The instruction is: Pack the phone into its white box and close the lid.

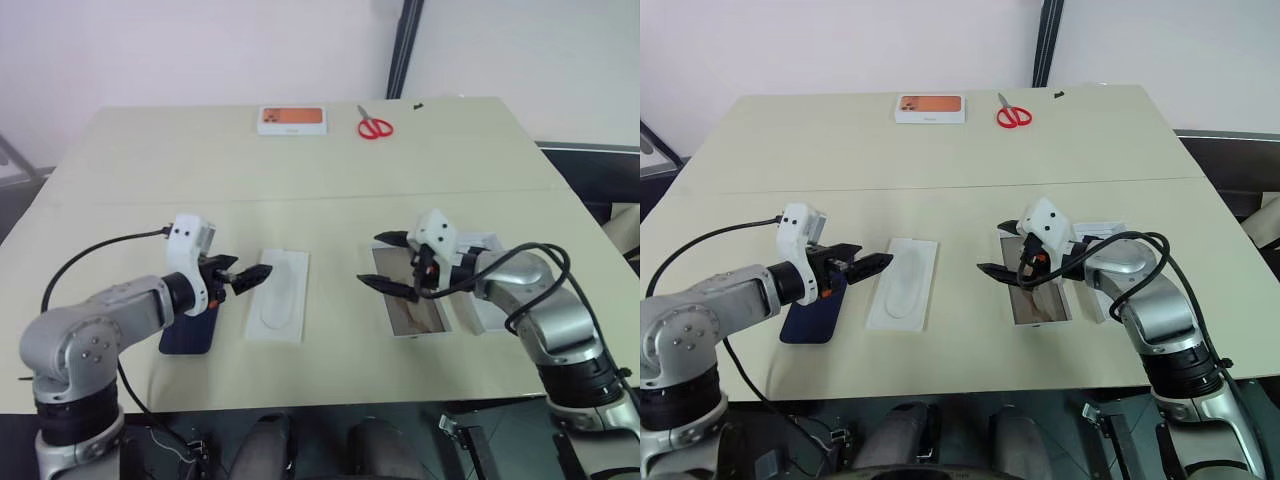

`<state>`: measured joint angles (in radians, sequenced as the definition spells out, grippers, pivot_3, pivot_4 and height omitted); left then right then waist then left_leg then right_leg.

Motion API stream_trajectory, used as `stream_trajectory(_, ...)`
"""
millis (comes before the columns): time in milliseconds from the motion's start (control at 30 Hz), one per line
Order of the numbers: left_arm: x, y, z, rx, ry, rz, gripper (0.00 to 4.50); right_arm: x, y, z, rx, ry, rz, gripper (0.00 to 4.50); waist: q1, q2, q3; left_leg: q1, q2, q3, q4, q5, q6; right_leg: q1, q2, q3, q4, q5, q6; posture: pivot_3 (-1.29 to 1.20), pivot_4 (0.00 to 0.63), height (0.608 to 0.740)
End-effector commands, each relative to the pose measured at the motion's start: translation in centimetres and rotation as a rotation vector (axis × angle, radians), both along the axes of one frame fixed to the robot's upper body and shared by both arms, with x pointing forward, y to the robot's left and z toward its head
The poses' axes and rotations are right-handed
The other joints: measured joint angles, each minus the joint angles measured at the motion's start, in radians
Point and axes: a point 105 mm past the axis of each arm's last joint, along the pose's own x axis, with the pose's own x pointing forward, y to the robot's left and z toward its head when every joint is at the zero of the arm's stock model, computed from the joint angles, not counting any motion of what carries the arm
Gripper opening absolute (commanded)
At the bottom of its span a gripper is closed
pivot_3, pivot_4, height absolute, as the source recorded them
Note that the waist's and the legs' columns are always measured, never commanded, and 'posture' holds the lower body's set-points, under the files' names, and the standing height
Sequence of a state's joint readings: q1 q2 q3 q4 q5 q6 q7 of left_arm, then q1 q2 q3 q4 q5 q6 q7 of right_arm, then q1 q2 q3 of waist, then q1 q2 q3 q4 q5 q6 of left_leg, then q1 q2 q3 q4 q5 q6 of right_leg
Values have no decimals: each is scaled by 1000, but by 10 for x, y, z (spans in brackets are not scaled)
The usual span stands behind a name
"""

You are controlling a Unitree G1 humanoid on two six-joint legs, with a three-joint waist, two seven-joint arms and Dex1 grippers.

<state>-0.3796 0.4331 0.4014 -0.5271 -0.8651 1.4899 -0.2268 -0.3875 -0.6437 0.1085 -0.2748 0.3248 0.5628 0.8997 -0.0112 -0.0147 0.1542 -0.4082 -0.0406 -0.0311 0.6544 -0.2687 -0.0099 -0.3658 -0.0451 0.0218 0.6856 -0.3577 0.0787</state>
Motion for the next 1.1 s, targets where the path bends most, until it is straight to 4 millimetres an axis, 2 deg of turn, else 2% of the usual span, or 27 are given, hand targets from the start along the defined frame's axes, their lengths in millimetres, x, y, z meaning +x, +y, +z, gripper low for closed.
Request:
stream_trajectory(33, -2, 5, -4, 46, 69, 25, 4500, -10, 5, 3, -27, -24, 54, 4474, -1, 0, 0, 0, 0, 0, 0, 0, 0, 0, 0, 0, 0, 0, 0, 0, 150, 740)
stream_trajectory(300, 1, 7, -30, 77, 205, 53, 4500, -12, 5, -2, -51, -18, 69, 4474, 0, -2, 1, 0, 0, 0, 0, 0, -1, 0, 0, 0, 1, 0, 0, 0, 150, 740)
stream_trajectory(667, -3, -22, -45, -9, 309, -42, 4500, -13, 3, -2, -53, -25, 50, 4474, 2, -3, 2, 0, 0, 0, 1, 0, -1, 0, 0, 0, 1, 0, 0, 0, 150, 740)
stream_trajectory(767, -3, -20, -48, -8, 324, -26, 3696, -12, 3, -2, -52, -27, 47, 4500, 1, -3, 2, 0, 0, 0, 1, 0, -1, 1, 0, 0, 1, 0, 0, 0, 150, 740)
stream_trajectory(833, -3, -18, -49, -8, 331, -12, 2834, -12, 3, -2, -51, -28, 46, 4500, 1, -3, 2, 0, 0, 0, 1, 0, -1, 0, 0, 0, 1, 0, 0, 0, 150, 740)
stream_trajectory(867, -3, -17, -49, -7, 334, -7, 2217, -12, 3, -2, -51, -29, 46, 4500, 1, -3, 2, 0, 0, 0, 1, 0, -1, 0, 0, 0, 1, 0, 0, 0, 150, 740)
stream_trajectory(933, -3, -15, -50, -3, 339, 3, 1430, -12, 4, -1, -50, -31, 46, 4500, 1, -3, 2, 0, 0, 0, 1, 0, -1, 0, 0, 0, 1, 0, 0, 0, 150, 740)
stream_trajectory(967, -3, -15, -51, -3, 341, 7, 781, -11, 4, -1, -50, -32, 45, 4500, 0, -3, 2, 0, 0, 0, 1, 0, -1, 0, 0, 0, 1, 0, 0, 0, 150, 740)
stream_trajectory(1000, -3, -15, -51, -3, 342, 10, 350, -11, 4, 0, -49, -33, 45, 4500, 1, -3, 2, 0, 0, 0, 1, 1, -1, 0, 0, 0, 1, 0, 0, 0, 150, 740)
stream_trajectory(1033, -3, -15, -51, -5, 341, 15, 50, -11, 4, 0, -49, -34, 45, 4500, 1, -3, 2, 0, 0, 0, 1, 1, -1, 0, 0, 0, 1, 0, 0, 0, 150, 740)
stream_trajectory(1100, -2, -14, -49, -19, 330, 31, 50, -10, 3, 2, -38, -29, 41, 4500, 1, -3, 2, 0, 0, 0, 1, 1, -1, 0, 0, 0, 1, 0, 0, 0, 150, 740)
